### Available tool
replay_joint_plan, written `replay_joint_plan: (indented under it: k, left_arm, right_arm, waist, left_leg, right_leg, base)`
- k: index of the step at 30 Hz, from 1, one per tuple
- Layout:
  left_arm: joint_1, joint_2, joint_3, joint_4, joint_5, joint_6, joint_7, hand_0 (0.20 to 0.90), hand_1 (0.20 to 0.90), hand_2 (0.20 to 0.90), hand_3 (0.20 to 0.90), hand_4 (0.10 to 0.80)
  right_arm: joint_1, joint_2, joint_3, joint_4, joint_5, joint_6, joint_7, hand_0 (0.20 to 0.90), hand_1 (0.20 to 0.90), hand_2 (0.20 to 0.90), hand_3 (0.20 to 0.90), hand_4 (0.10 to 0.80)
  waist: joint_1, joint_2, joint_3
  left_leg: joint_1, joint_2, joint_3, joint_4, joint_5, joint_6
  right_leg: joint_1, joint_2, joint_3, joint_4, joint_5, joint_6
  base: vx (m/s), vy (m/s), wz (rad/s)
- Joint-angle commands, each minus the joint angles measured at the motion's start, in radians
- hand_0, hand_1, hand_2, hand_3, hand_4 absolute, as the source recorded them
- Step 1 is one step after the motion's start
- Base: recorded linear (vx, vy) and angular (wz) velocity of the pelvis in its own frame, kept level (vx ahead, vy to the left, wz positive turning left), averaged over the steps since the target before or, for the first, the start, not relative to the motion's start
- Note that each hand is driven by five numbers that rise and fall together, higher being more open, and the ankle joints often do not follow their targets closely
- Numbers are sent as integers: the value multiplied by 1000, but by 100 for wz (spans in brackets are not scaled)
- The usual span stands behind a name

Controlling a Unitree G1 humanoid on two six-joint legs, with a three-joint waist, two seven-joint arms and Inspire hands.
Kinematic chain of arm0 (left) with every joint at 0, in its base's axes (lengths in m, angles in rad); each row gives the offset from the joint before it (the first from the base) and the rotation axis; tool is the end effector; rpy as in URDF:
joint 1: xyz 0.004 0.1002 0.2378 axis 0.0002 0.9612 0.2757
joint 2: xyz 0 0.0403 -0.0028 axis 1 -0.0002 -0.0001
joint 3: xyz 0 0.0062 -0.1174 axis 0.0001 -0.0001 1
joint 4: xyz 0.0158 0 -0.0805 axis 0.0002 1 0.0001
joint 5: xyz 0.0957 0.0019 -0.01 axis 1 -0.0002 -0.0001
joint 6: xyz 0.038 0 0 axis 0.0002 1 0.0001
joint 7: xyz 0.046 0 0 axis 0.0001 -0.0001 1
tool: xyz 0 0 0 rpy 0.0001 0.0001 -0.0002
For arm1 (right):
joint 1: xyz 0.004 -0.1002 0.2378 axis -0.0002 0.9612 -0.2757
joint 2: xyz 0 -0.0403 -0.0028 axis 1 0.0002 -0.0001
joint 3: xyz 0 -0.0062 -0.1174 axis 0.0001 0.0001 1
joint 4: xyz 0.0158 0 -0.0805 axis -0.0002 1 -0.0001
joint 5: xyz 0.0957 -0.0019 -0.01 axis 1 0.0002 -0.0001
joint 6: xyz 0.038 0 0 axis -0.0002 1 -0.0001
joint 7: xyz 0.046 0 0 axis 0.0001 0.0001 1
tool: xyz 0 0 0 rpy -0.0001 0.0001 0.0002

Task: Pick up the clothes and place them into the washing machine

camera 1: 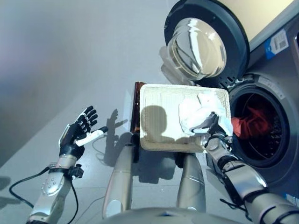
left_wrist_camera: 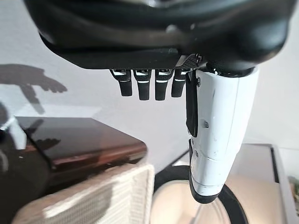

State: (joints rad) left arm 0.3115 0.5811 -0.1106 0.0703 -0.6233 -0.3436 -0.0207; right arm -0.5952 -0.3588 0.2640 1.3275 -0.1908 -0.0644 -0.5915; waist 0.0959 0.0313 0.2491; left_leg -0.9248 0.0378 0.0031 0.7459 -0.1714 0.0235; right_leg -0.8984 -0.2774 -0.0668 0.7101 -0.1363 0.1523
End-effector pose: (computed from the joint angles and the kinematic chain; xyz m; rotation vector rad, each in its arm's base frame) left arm 0.1219 0.2645 0.0122 -0.0436 0.0741 0.0275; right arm 0.2630 -0.2399 -0.0259 -0.8906 0.4615 -0.4623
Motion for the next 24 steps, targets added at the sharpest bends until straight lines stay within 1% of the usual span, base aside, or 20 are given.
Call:
replay_joint_plan:
  k: [1, 2, 7, 8, 9, 10, 11, 13, 14, 16, 17, 20, 24]
  left_arm:
    - [27, 22, 73, -103, 3, -70, 13, 900, 900, 900, 900, 800]
    - [24, 21, 72, -101, 5, -69, 12, 900, 900, 900, 900, 800]
    - [17, 21, 70, -88, 16, -74, 15, 900, 900, 900, 900, 800]
    - [18, 21, 70, -88, 16, -74, 15, 900, 900, 900, 900, 800]
    - [17, 25, 65, -87, 16, -77, 11, 900, 900, 900, 900, 800]
    - [17, 25, 65, -87, 16, -77, 11, 900, 900, 900, 900, 800]
    - [16, 29, 65, -86, 15, -78, 5, 900, 900, 900, 900, 800]
    - [18, 35, 65, -84, 16, -77, 1, 900, 900, 900, 900, 800]
    - [19, 35, 64, -84, 16, -76, 1, 900, 900, 900, 900, 800]
    - [19, 42, 59, -81, 14, -71, -9, 900, 900, 900, 900, 800]
    - [16, 46, 57, -83, 14, -70, -12, 900, 900, 900, 900, 800]
    - [10, 53, 50, -72, 11, -70, -18, 900, 900, 900, 900, 800]
    - [-5, 51, 21, -31, 31, -73, -25, 900, 900, 900, 900, 800]
  right_arm:
    - [5, -85, -25, -48, -27, -5, -97, 900, 900, 900, 900, 800]
    - [10, -85, -20, -60, -40, -4, -101, 900, 900, 900, 900, 800]
    - [30, -94, 1, -95, -103, 14, -102, 900, 900, 900, 900, 800]
    - [30, -94, 1, -95, -103, 14, -102, 900, 900, 900, 900, 800]
    - [26, -94, 17, -71, -133, 31, -99, 900, 900, 900, 900, 800]
    - [25, -94, 18, -70, -133, 31, -100, 900, 900, 900, 900, 800]
    - [10, -95, 26, -48, -144, 40, -91, 900, 900, 900, 900, 800]
    - [-5, -95, 34, -24, -148, 49, -81, 900, 900, 900, 900, 800]
    - [-4, -95, 34, -24, -148, 49, -81, 900, 900, 900, 900, 800]
    - [-28, -91, 37, 29, -134, 59, -69, 900, 900, 900, 900, 800]
    - [-36, -90, 39, 41, -125, 59, -66, 900, 900, 900, 900, 800]
    - [-42, -90, 44, 49, -117, 57, -67, 900, 900, 900, 900, 800]
    - [-29, -74, 45, 54, -99, 48, -71, 900, 900, 900, 900, 800]
  waist:
    - [-1, 6, -42]
    - [-5, 6, -39]
    - [-19, -1, -51]
    - [-19, -1, -51]
    - [-17, -1, -55]
    - [-17, -1, -55]
    - [-14, 4, -52]
    - [-11, 8, -52]
    - [-11, 7, -57]
    - [1, 8, -60]
    - [3, 8, -56]
    - [9, 4, -57]
    - [19, -11, -69]
  left_leg:
    - [21, 39, -27, -117, 45, -74]
    - [13, 37, -24, -131, 80, -69]
    - [23, 32, -20, -158, 82, -64]
    - [23, 32, -20, -158, 82, -64]
    - [31, 31, -21, -150, 47, -68]
    - [31, 31, -21, -150, 47, -68]
    - [20, 26, -16, -168, 86, -62]
    - [18, 25, -12, -184, 94, -62]
    - [29, 26, -15, -175, 60, -67]
    - [35, 23, -13, -216, 81, -67]
    - [31, 20, -8, -246, 126, -63]
    - [62, 21, -8, -301, 153, -68]
    - [178, 20, -8, -431, 199, -76]
  right_leg:
    - [32, -16, 38, -39, 9, 1]
    - [25, -15, 38, -56, 44, -3]
    - [36, -20, 37, -92, 67, 7]
    - [36, -20, 37, -92, 67, 7]
    - [45, -23, 38, -85, 39, 16]
    - [45, -23, 38, -85, 39, 16]
    - [37, -28, 36, -110, 78, 12]
    - [36, -31, 33, -121, 86, 15]
    - [44, -31, 35, -108, 55, 20]
    - [56, -35, 25, -149, 75, 27]
    - [60, -37, 17, -185, 115, 23]
    - [98, -35, 6, -239, 139, 27]
    - [219, -30, -25, -375, 183, 36]
  base:
    - [0, 0, 0]
    - [-97, 26, -3]
    - [-12, 12, -4]
    - [84, -3, -7]
    - [89, -5, -5]
    - [0, 0, 0]
    - [-114, 37, 0]
    - [-16, 22, -1]
    - [89, -7, 0]
    - [6, -11, 0]
    - [-67, -16, 0]
    - [6, -19, 3]
    - [101, -50, 6]
